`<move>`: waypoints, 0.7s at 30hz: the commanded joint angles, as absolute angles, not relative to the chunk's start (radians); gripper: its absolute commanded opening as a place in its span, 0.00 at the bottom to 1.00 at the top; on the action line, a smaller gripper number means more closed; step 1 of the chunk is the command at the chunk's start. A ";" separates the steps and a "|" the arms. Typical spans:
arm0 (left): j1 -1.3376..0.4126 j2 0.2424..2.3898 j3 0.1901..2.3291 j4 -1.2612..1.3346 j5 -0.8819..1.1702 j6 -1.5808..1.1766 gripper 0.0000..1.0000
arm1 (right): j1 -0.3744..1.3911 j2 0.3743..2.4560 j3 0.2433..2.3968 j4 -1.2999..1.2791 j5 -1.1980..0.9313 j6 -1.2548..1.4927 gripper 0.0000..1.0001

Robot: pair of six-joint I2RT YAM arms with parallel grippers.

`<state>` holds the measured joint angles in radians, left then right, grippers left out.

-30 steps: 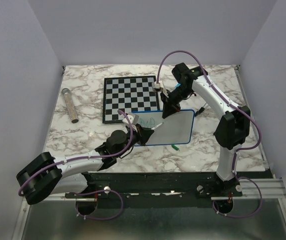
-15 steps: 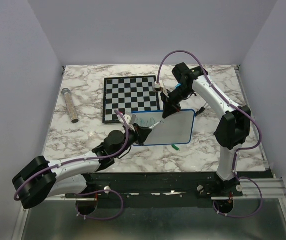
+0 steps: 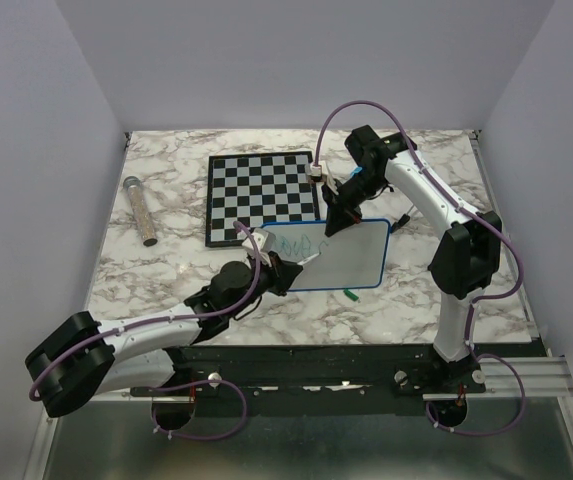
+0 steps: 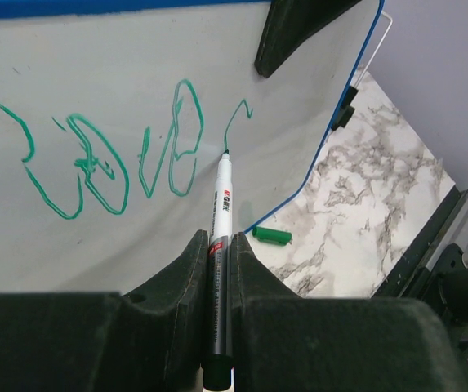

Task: Write a sentence on the whiteboard

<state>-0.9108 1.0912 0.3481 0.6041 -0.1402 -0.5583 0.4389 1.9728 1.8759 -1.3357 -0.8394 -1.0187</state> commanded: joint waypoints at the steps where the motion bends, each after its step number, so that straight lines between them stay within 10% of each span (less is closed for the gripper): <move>1: -0.902 1.134 0.360 0.607 -0.109 -0.563 0.00 | 0.439 1.996 1.867 -1.393 -0.867 -1.034 0.01; 21: -0.845 1.180 0.423 0.692 -0.080 -0.554 0.00 | 0.437 2.000 1.868 -1.396 -0.867 -1.037 0.01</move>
